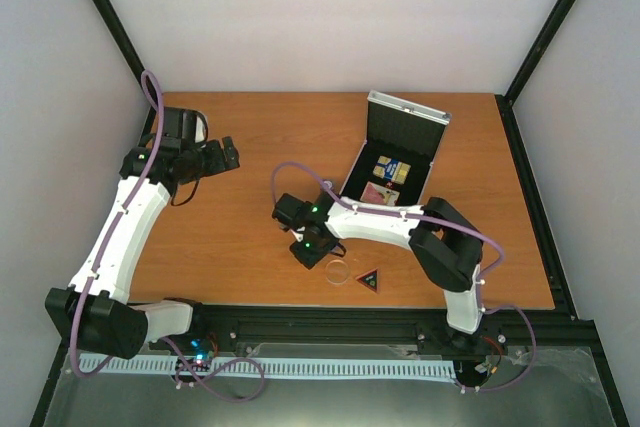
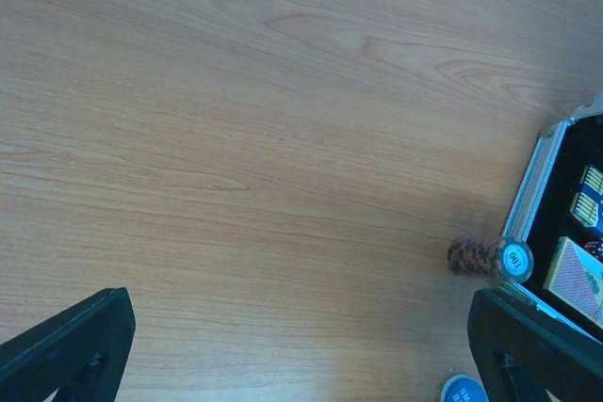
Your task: Pack up texas hold em set
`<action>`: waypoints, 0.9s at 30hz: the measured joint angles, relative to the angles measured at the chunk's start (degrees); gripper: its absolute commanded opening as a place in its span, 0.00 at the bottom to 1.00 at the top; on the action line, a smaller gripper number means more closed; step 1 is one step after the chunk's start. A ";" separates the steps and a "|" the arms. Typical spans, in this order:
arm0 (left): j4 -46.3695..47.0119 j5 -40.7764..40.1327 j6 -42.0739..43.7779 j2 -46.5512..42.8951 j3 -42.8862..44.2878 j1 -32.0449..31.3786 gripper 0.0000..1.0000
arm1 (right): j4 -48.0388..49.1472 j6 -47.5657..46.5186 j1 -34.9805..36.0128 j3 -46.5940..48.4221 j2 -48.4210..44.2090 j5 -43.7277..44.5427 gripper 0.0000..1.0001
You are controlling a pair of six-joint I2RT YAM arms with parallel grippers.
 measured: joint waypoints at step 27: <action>-0.96 -0.66 0.02 -0.13 -1.25 0.00 1.00 | 0.55 -1.25 -0.02 0.81 4.83 0.57 0.25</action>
